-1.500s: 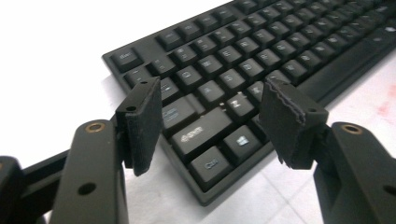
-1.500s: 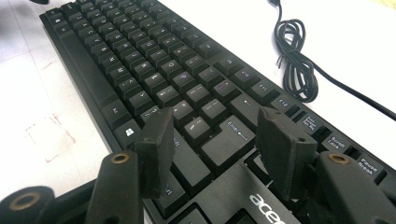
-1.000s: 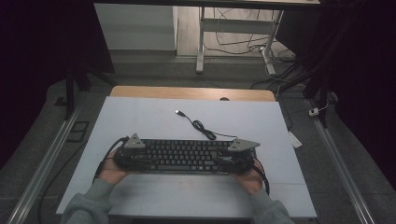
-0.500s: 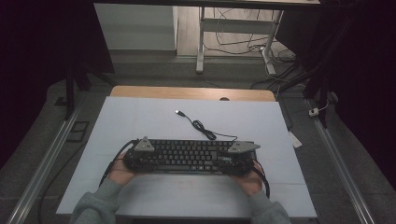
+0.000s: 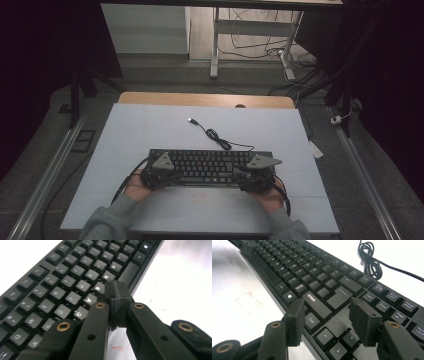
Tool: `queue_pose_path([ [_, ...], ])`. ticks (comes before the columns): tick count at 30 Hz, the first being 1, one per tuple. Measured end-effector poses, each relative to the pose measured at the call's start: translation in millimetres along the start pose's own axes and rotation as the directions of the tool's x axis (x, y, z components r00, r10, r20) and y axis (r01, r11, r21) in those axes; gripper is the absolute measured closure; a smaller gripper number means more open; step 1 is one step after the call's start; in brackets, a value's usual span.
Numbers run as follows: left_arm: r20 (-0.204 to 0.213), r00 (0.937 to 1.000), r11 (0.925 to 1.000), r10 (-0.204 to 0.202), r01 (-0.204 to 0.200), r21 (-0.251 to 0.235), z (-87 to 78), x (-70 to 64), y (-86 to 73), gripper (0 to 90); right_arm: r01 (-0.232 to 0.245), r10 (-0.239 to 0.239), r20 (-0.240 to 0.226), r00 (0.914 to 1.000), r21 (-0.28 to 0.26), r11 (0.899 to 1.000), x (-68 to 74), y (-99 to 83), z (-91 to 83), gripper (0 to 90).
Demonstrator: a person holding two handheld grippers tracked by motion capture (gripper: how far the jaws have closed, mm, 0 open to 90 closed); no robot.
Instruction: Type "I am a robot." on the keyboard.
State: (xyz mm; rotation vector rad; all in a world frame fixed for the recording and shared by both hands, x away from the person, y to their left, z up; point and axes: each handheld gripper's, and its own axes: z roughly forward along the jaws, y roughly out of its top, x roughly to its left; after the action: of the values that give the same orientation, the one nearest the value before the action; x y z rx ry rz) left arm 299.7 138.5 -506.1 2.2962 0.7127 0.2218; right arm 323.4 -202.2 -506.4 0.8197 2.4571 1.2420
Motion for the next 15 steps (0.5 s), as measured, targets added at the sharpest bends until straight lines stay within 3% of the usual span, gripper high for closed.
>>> queue_pose_path([
  [15,-0.035,0.9992,0.9994,-0.019,0.02,0.029,11.2,-0.3,-1.5,88.5,0.012,-0.012,0.004,0.9999,0.011,1.0,-1.2,-0.3,1.8,46.0],
])
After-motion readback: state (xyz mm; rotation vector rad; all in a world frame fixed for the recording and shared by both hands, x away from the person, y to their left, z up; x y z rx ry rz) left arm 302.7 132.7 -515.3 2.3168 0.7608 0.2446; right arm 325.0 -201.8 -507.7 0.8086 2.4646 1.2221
